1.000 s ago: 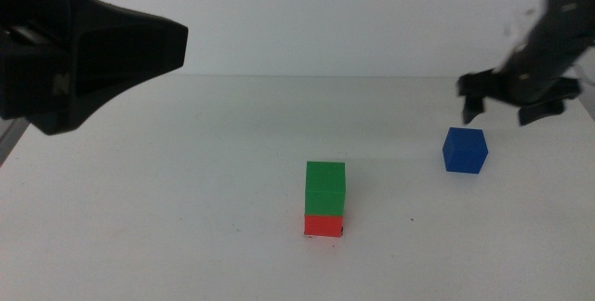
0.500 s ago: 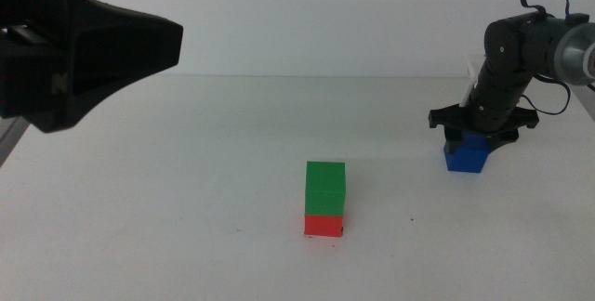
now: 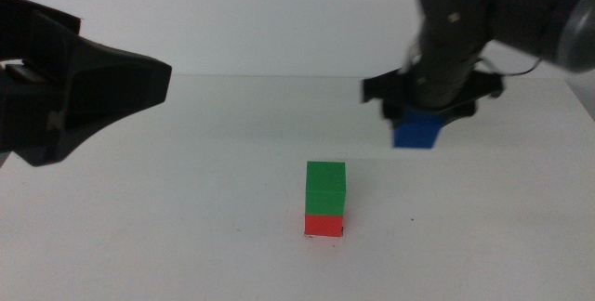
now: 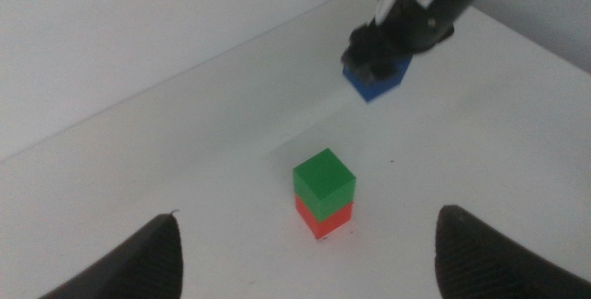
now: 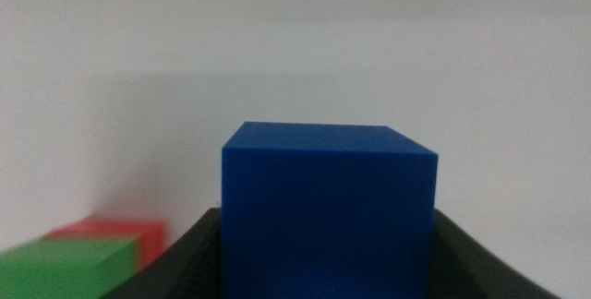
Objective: Stack red cubes first, then green, then blue cubes in a specific spot.
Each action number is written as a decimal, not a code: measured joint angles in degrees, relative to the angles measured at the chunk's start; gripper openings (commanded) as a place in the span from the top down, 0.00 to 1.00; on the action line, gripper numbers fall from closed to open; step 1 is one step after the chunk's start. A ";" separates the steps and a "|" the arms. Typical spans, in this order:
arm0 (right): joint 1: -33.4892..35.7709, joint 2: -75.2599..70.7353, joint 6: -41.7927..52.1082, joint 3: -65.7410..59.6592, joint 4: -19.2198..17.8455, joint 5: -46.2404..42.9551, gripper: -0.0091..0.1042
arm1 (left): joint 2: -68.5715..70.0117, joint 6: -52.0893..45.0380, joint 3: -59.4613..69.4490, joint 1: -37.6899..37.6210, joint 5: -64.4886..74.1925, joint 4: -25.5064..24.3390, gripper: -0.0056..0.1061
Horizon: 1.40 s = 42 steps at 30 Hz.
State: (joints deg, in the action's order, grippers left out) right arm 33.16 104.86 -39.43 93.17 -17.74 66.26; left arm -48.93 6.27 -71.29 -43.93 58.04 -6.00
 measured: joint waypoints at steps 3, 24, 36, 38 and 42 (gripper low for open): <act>4.47 0.00 -3.93 -0.26 -0.08 0.65 0.92 | 0.00 -0.23 0.00 0.00 0.10 -0.79 0.11; 12.47 5.73 -11.34 8.37 2.60 2.90 0.92 | 0.00 -0.23 0.00 0.00 0.20 -1.12 0.11; 12.47 8.43 -10.60 9.09 3.51 3.23 0.90 | 0.00 -0.23 0.00 0.00 0.20 -2.48 0.11; 12.47 8.66 -10.31 9.12 3.51 3.23 0.91 | 0.00 -0.23 0.00 0.00 0.20 -2.73 0.11; 12.47 9.08 -9.77 9.35 3.63 3.11 0.85 | 0.00 -0.23 0.00 0.00 0.20 -2.87 0.11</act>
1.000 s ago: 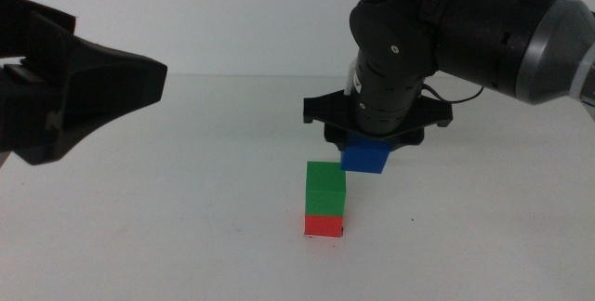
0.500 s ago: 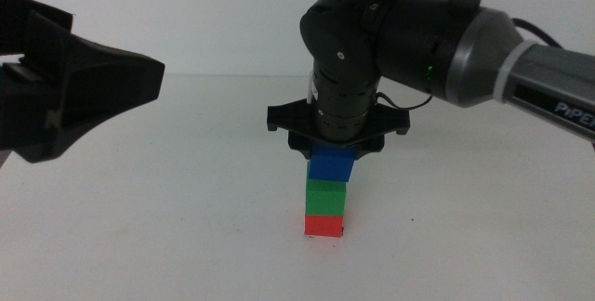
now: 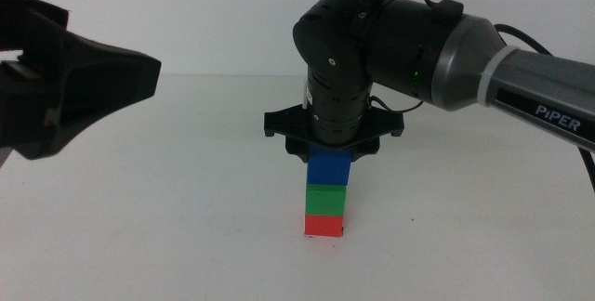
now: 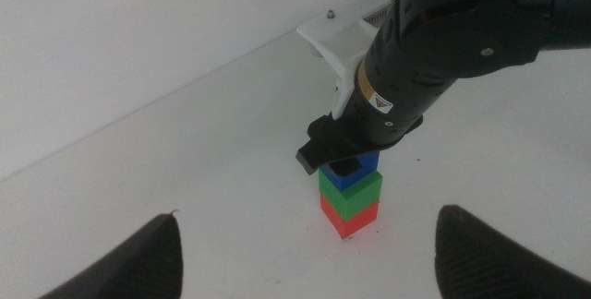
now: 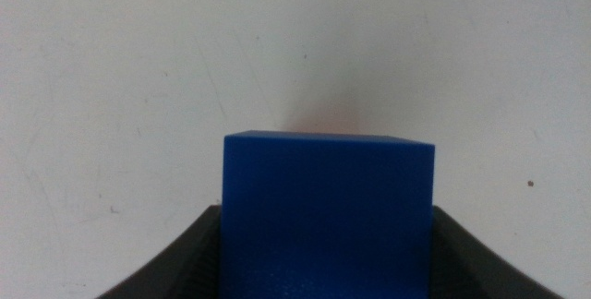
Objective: Stack red cubes first, then green, then blue cubes in a specific spot.
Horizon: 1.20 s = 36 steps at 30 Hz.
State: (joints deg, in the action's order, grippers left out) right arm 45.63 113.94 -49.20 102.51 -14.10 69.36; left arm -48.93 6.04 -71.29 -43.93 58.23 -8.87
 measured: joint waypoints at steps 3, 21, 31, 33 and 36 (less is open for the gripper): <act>0.00 0.00 0.21 0.00 0.00 0.00 0.42 | 0.00 0.00 0.00 0.00 0.00 0.00 0.11; -0.34 -17.85 5.65 -3.28 -1.16 -0.19 0.10 | 0.00 0.00 0.00 0.00 0.07 -0.21 0.11; -10.49 -44.81 13.43 -32.11 -5.59 -2.97 0.10 | 0.00 0.00 0.00 0.00 0.07 -0.21 0.11; -13.15 -49.41 16.12 -38.37 -4.15 -7.02 0.10 | 0.00 0.00 0.00 0.00 0.07 -0.21 0.11; -16.38 -56.72 17.98 -47.10 -3.57 -13.18 0.10 | 0.00 0.00 0.00 0.00 0.07 -0.72 0.11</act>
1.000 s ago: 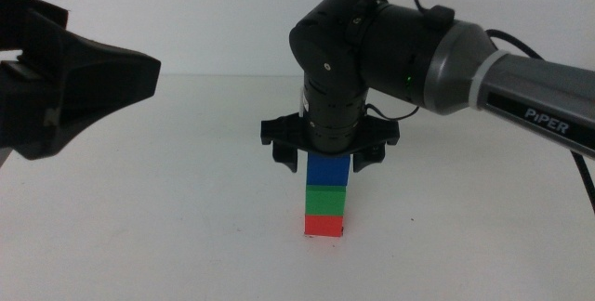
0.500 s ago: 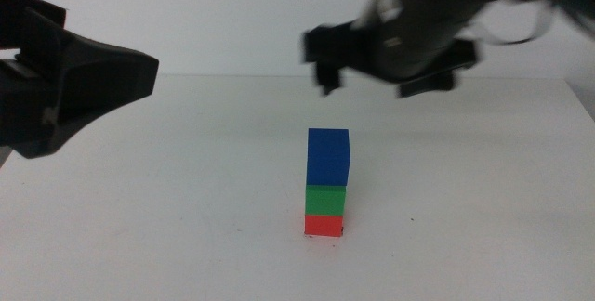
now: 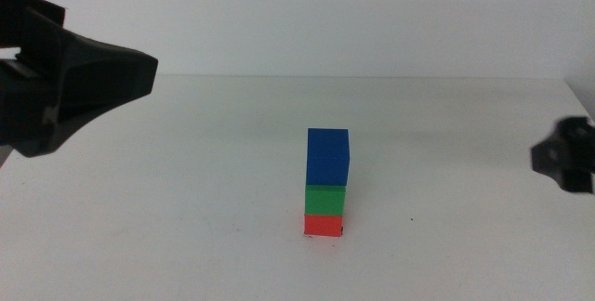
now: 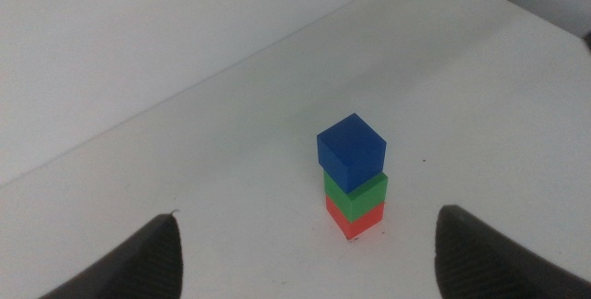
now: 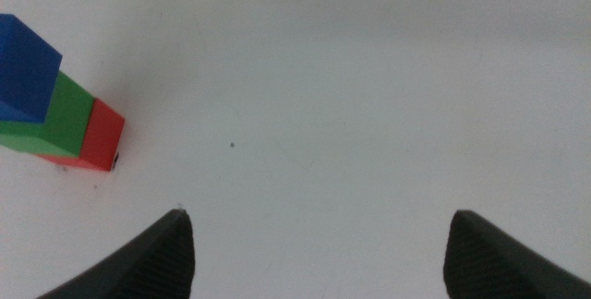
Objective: Stack red cubes first, then green, then blue cubes in a specific spot.
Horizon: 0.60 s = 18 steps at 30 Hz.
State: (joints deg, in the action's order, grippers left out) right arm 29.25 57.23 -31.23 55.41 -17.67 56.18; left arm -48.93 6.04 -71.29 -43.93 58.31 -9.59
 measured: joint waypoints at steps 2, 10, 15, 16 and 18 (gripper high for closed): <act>-0.71 -4.18 0.52 -4.18 -0.11 -4.00 0.10 | 0.00 0.00 0.00 0.00 0.00 -0.24 0.11; -0.85 -10.99 0.87 -8.46 -0.11 -9.95 0.10 | 0.00 -0.10 0.00 0.00 0.00 -0.36 0.11; -0.85 -11.52 0.87 -8.56 -0.61 -10.35 0.10 | 0.00 -0.10 0.00 0.00 0.00 -0.36 0.11; -0.85 -11.52 0.87 -8.56 -0.61 -10.47 0.10 | 0.00 -0.10 0.00 0.00 0.00 -0.36 0.11; -0.85 -11.52 0.87 -8.56 -0.61 -10.70 0.10 | 0.00 -0.10 0.00 0.00 0.00 -0.36 0.11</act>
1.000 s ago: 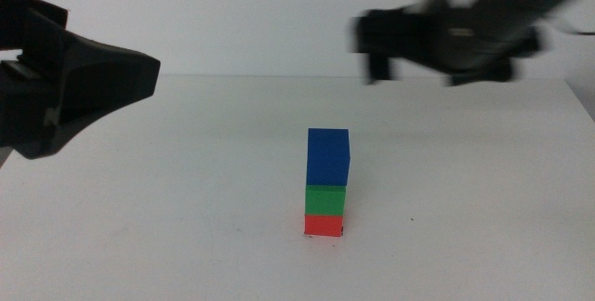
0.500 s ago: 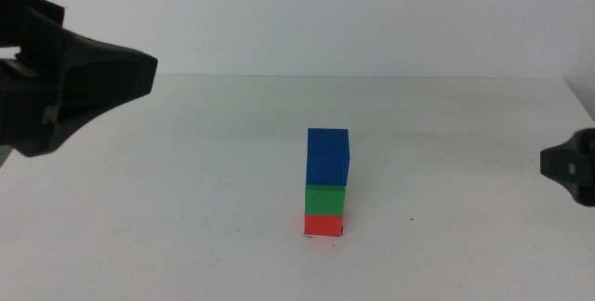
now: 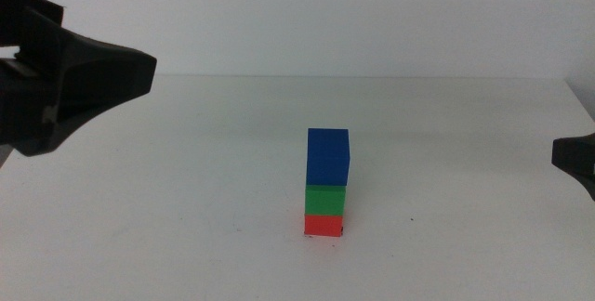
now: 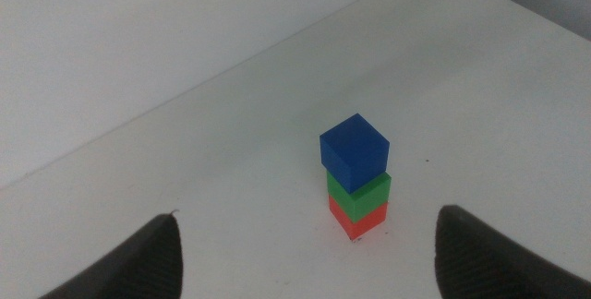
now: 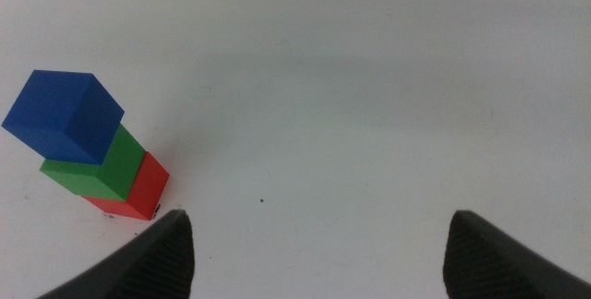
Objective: Stack red cubes first, then green, then blue cubes in a specific spot.
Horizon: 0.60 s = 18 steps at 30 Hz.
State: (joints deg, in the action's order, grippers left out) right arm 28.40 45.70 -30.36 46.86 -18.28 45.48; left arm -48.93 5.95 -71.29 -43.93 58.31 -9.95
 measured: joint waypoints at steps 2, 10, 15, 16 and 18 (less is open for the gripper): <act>0.00 0.00 0.00 0.00 0.00 0.00 0.10 | 0.15 0.00 0.90 0.59 -0.66 0.00 0.11; -1.68 -2.90 0.00 -10.33 -2.41 -7.77 0.10 | 6.60 0.00 21.18 17.38 -22.10 6.18 0.11; -8.95 -9.15 0.00 -21.05 3.79 -19.94 0.10 | 14.76 0.00 39.10 28.51 -33.83 7.88 0.11; -10.75 -11.23 0.00 -22.89 5.04 -22.14 0.10 | 17.24 0.00 42.25 29.32 -34.22 7.67 0.11; -14.15 -15.59 0.00 -25.89 6.66 -24.84 0.10 | 22.71 0.00 47.24 29.88 -34.48 7.67 0.11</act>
State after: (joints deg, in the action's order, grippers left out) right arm 14.25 30.11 -30.36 20.97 -11.62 20.64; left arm -26.22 5.95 -24.05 -14.05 23.83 -2.28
